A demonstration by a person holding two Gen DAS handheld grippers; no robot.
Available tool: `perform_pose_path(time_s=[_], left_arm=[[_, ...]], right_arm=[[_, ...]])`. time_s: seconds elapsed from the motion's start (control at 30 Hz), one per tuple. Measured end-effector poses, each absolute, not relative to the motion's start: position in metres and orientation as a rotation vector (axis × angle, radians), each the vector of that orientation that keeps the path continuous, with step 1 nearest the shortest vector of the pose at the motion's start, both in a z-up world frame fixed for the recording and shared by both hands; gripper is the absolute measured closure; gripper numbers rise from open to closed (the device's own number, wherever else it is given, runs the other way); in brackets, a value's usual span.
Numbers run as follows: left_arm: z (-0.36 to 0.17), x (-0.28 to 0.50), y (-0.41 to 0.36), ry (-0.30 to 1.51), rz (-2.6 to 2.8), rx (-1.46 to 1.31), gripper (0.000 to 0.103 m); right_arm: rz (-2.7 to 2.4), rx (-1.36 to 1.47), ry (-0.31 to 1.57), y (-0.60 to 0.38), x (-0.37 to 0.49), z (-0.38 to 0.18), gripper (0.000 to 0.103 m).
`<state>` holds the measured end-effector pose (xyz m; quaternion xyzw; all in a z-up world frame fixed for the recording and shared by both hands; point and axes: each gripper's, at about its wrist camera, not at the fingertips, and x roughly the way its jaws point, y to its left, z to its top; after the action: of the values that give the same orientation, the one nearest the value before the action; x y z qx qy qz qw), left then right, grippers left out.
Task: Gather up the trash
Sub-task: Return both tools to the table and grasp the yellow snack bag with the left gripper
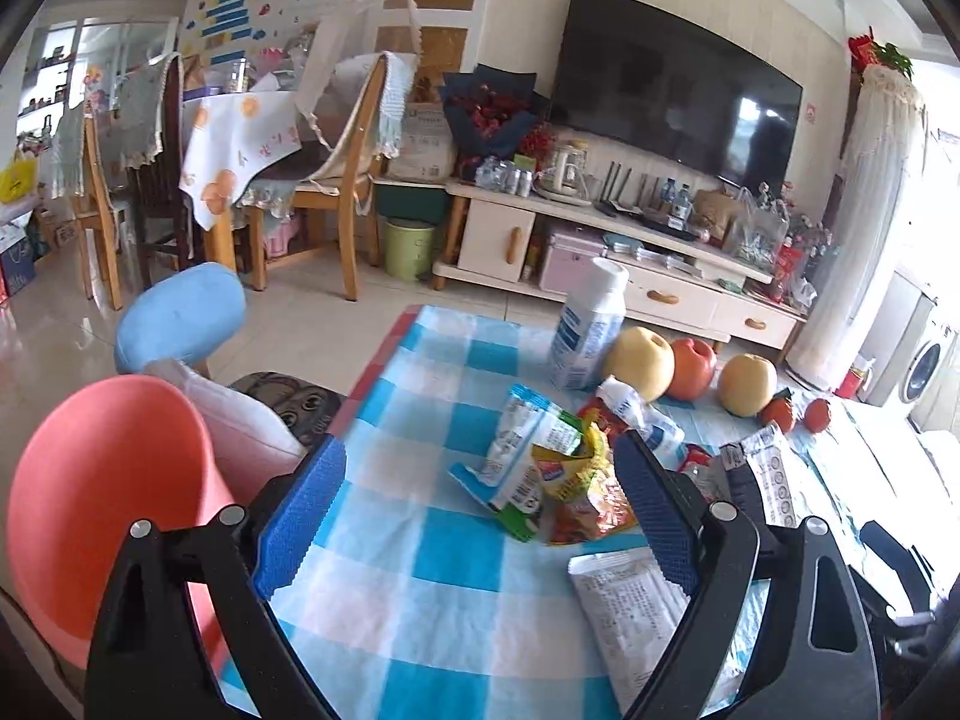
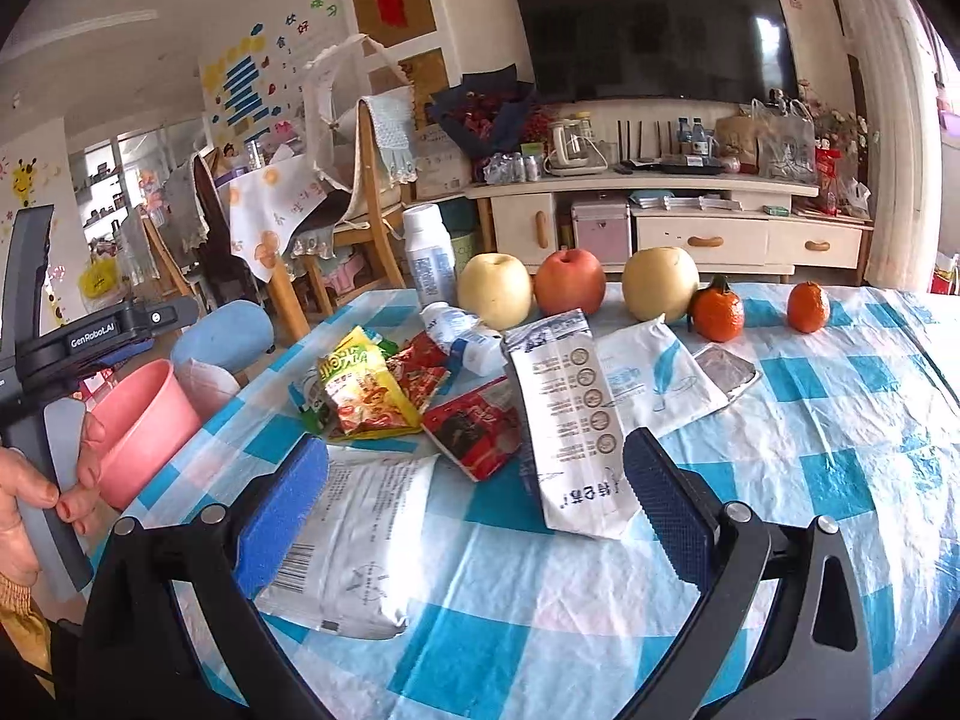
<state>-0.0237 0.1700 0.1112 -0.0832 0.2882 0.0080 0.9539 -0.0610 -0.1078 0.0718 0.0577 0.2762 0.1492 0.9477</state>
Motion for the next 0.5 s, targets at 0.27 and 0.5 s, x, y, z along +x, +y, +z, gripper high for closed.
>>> perform_pose_path(time_s=[0.27, 0.5], left_arm=[[0.096, -0.009, 0.125, 0.669, -0.069, -0.086, 0.013], [0.081, 0.007, 0.097, 0.702, -0.079, -0.002, 0.013]], right_arm=[[0.248, 0.097, 0.548, -0.141, -0.049, 0.077, 0.004], [0.198, 0.142, 0.579, -0.177, -0.026, 0.075, 0.004]])
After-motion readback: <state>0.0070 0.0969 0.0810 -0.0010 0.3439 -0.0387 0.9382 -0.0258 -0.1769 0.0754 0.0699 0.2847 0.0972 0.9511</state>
